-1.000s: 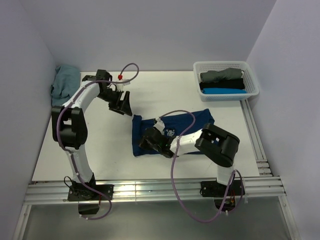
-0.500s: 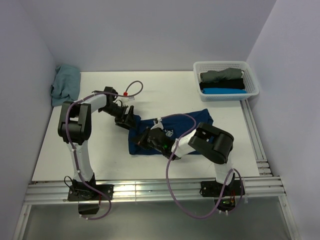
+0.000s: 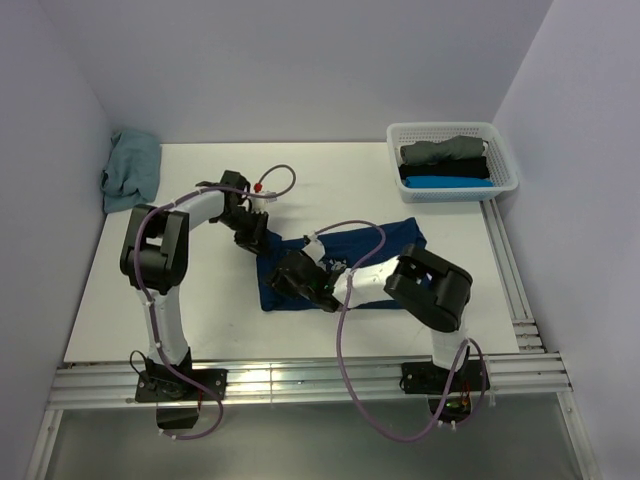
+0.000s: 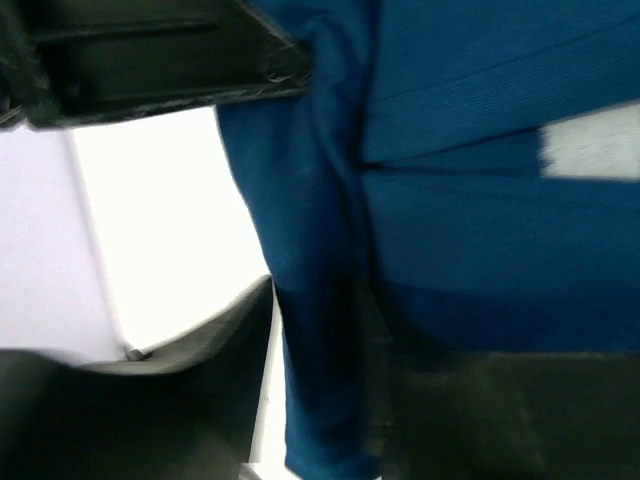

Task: Roll the t-shirts
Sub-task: Roll the tshirt

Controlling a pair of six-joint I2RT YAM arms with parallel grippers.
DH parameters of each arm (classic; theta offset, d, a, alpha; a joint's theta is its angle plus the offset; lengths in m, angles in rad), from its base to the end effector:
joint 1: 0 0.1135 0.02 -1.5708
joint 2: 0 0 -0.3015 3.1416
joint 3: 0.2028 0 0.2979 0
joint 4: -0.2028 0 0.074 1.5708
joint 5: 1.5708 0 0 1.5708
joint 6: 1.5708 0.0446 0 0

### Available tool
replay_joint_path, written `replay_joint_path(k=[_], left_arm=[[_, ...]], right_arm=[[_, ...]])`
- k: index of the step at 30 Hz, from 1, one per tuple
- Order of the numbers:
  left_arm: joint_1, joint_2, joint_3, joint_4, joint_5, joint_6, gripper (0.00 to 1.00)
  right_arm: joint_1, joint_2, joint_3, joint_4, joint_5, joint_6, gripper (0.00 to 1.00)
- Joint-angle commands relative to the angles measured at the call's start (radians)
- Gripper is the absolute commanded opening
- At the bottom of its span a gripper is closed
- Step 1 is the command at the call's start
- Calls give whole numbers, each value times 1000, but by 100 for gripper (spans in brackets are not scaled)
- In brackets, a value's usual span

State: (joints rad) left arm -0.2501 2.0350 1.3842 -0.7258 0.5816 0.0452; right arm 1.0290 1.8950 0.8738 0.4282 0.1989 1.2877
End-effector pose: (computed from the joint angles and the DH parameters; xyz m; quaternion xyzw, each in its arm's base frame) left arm 0.4251 -0.1339 0.1449 0.1678 0.9390 -0.2934 0.0632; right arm 0.2227 0.3529 0.1160 0.1596 0.8651 0.3930 0.2676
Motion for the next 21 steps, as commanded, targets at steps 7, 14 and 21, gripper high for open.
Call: replay_joint_path(k=[7, 14, 21], left_arm=[[-58, -48, 56, -46, -235, 2, 6], [-101, -41, 96, -83, -289, -10, 5], [-123, -26, 147, -121, -290, -21, 6]], right_arm=[[124, -77, 298, -664, 353, -93, 55], [187, 13, 580, -1006, 522, -111, 55], [200, 102, 685, -1006, 540, -212, 51]])
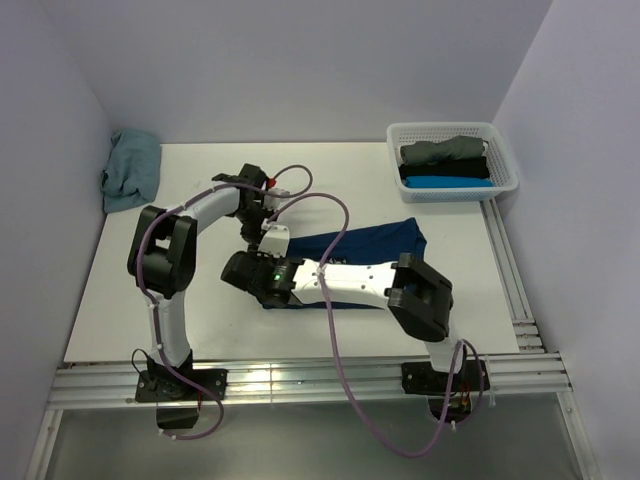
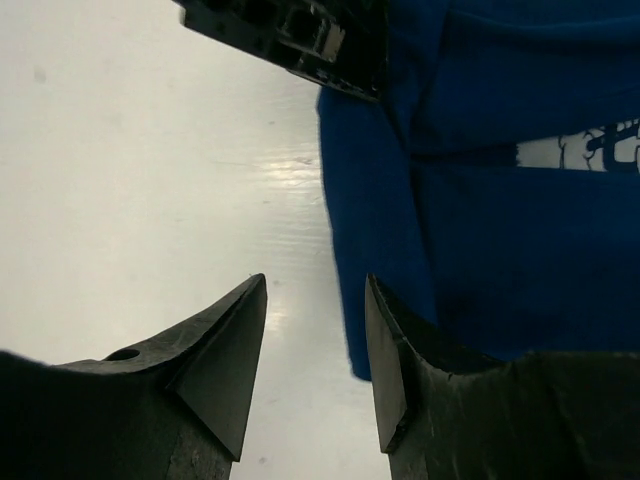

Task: Roll the t-shirts
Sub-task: Roll the tshirt

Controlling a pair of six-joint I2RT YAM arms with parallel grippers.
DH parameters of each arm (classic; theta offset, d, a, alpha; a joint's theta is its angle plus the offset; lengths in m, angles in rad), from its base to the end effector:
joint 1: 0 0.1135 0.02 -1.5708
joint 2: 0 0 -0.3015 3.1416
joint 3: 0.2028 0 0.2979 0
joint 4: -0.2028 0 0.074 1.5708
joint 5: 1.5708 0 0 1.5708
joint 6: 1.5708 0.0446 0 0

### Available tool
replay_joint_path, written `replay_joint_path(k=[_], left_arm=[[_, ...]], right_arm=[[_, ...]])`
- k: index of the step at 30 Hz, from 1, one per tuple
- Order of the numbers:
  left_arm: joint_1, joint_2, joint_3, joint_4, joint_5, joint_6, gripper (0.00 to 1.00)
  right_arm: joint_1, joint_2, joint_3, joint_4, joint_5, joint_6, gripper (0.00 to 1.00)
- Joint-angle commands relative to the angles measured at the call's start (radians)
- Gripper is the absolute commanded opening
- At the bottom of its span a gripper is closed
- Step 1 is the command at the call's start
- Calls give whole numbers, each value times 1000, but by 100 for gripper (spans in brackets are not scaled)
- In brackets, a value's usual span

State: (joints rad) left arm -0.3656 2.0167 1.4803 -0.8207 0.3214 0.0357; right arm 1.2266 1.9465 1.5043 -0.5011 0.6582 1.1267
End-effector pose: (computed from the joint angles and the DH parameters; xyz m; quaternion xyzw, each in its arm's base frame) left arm 0.4210 -0.1762 0.1743 0.2123 0.9584 -0.1742 0.0777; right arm 0.1891 0.4466 0.2349 0.0547 0.9040 0.1516 0.3960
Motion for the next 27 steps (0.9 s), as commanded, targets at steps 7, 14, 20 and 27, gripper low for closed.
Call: replay_joint_path(k=[7, 14, 20, 27], left_arm=[[-21, 7, 80, -49, -35, -11, 8], [-22, 27, 106, -60, -35, -11, 16], [-22, 43, 135, -69, -35, -13, 20], [-22, 53, 152, -74, -18, -11, 31]], right_arm=[[-6, 184, 115, -120, 83, -53, 51], [4, 229, 135, -194, 49, -10, 51], [22, 265, 187, -312, 46, 42, 51], [28, 250, 152, -251, -12, 15, 24]])
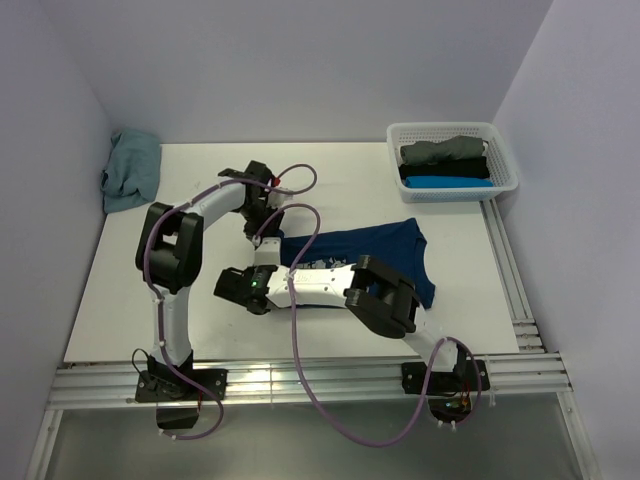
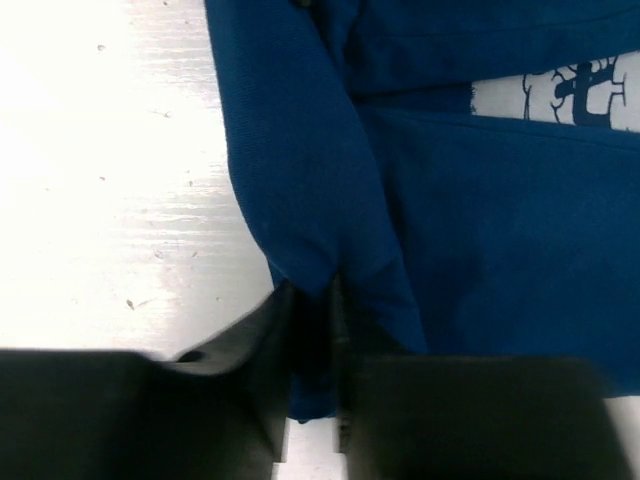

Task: Roll the t-shirts
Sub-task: Roll the tshirt

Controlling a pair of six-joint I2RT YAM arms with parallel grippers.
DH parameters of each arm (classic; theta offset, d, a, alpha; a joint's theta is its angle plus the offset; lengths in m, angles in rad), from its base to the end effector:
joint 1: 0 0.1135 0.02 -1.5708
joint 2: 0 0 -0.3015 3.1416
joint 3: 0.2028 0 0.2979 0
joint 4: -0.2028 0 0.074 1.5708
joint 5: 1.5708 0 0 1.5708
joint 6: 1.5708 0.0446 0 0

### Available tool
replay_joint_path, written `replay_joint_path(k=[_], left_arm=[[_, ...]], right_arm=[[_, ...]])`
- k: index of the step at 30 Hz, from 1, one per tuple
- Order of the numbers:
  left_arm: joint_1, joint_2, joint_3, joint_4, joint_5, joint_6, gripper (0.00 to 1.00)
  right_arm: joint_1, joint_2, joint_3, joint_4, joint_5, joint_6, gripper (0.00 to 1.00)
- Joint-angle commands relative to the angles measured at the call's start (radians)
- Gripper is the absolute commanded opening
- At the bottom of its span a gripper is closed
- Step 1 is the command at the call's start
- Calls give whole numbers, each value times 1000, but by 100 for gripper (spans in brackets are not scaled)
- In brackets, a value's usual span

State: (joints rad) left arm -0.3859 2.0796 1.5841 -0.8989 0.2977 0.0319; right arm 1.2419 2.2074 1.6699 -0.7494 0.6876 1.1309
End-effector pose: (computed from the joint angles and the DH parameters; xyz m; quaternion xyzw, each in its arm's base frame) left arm 0.4329 -0.1900 0.1760 0.2171 0.9610 -0.1608 0.0597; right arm 0.1918 0.4744 0.1540 -0.0041 0.9332 -0.0017 0.3593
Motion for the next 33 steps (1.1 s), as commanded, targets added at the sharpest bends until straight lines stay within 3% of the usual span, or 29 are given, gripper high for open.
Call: replay_joint_path(k=[1, 4, 6, 12, 19, 26, 29, 33], left_arm=[[-2, -13, 48, 6, 8, -4, 34], [4, -30, 57, 9, 37, 3, 48], [13, -36, 80, 3, 78, 11, 57], [85, -53, 145, -44, 266, 84, 73], [179, -99, 65, -57, 432, 171, 77], [202, -92, -103, 12, 527, 224, 78], [200, -63, -143, 58, 558, 220, 78], [200, -41, -188, 158, 558, 175, 78]], right_arm=[[11, -23, -38, 14, -48, 12, 17], [5, -99, -129, 149, -95, -17, 7], [-7, -176, -206, 327, -146, -34, 4], [-94, -362, -586, 842, -360, 27, 0], [-182, -411, -861, 1366, -505, 191, 0], [-216, -264, -1001, 1853, -589, 395, 0], [-216, -203, -1033, 1984, -602, 452, 0], [-200, -184, -1047, 1995, -589, 474, 0]])
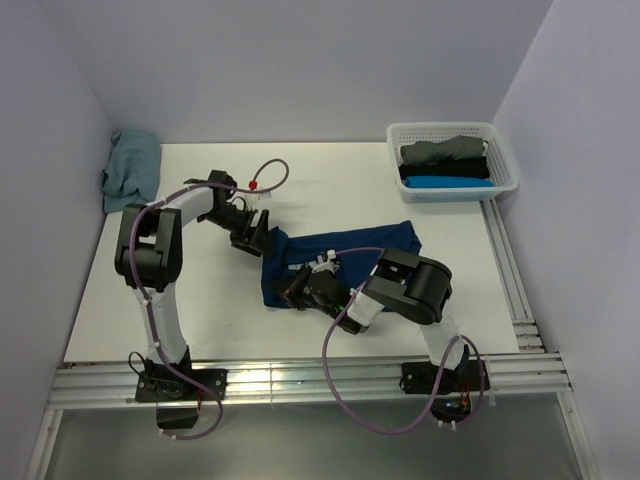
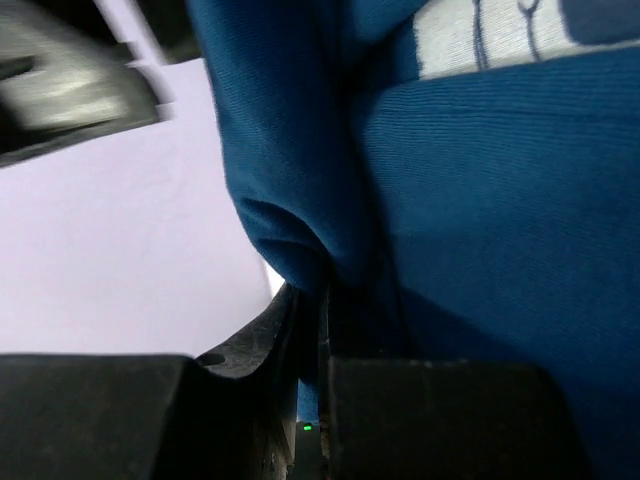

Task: Roll the t-shirts
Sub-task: Roll the tshirt

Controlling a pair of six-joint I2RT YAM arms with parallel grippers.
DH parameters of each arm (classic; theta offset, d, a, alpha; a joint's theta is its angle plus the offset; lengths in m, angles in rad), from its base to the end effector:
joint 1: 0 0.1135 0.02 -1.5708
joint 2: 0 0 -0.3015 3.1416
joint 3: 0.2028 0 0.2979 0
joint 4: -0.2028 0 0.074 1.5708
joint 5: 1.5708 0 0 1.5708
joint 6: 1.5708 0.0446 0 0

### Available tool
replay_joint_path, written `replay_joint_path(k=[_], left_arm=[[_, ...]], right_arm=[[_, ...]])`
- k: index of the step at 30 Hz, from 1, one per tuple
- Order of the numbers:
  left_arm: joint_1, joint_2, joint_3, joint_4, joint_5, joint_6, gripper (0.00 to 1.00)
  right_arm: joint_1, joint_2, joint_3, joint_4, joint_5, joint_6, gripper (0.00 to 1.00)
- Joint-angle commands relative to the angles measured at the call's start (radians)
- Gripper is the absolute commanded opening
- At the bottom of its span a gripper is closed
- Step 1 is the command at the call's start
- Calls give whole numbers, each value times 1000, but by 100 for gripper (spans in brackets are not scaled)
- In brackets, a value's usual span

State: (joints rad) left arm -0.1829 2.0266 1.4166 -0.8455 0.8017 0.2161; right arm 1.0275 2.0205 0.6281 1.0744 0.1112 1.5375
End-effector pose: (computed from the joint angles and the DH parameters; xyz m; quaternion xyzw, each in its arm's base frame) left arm 0.4252 -0.1112 0.1619 0.2042 0.8965 -0.3886 0.0595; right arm 0.1977 0.3178 0.0715 0.2356 0.7745 0.5484 0.2096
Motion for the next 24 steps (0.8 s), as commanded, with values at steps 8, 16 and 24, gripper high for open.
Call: replay_joint_path(k=[8, 16, 24], left_arm=[[-9, 9, -42, 207, -65, -142, 69], [-49, 0, 1, 160, -255, -155, 29], [-101, -8, 39, 94, -357, -120, 10]], right_arm=[[28, -48, -13, 23, 2, 38, 0], [75, -183, 74, -483, 102, -59, 25], [151, -310, 324, -1100, 317, -227, 60]])
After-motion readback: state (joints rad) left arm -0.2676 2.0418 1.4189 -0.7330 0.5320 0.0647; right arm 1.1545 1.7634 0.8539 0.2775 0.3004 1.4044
